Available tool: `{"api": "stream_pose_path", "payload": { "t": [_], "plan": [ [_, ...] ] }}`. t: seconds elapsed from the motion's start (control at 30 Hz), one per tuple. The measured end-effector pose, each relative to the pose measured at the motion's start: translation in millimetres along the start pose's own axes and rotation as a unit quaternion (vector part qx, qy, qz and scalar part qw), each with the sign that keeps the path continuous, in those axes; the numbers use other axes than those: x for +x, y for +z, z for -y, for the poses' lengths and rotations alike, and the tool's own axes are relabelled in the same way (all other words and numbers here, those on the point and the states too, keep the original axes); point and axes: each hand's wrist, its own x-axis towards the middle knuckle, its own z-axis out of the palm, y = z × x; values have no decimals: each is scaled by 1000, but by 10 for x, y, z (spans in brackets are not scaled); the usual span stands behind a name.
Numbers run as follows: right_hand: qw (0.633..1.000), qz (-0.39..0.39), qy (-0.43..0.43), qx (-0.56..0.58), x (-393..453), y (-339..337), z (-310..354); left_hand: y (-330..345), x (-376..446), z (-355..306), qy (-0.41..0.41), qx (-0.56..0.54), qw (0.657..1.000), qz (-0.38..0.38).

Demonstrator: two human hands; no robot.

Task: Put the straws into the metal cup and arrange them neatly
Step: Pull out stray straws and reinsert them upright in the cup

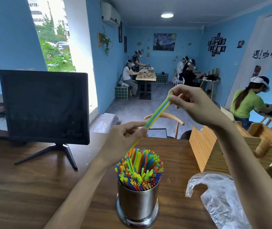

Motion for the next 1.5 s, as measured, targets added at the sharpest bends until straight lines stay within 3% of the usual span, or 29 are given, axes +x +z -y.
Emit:
{"api": "stream_pose_path", "payload": {
  "t": [0.1,0.23,0.43,0.8,1.07,1.5],
  "plan": [
    [998,13,24,57,-8,74,0,62,-34,-91,-8,-22,999,22],
    [980,20,83,178,-29,187,-2,31,-40,-152,-95,-45,992,75],
    [908,-36,175,380,-8,511,91,49,19,-220,-147,-113,982,34],
    [905,-17,221,362,-52,746,90,100,57,-207,-171,-123,977,-29],
    [909,-4,210,359,-77,713,95,123,64,-217,-177,-130,975,-15],
    [926,-58,149,342,-173,761,140,99,-14,-189,-148,-137,980,-5]
  ]
}}
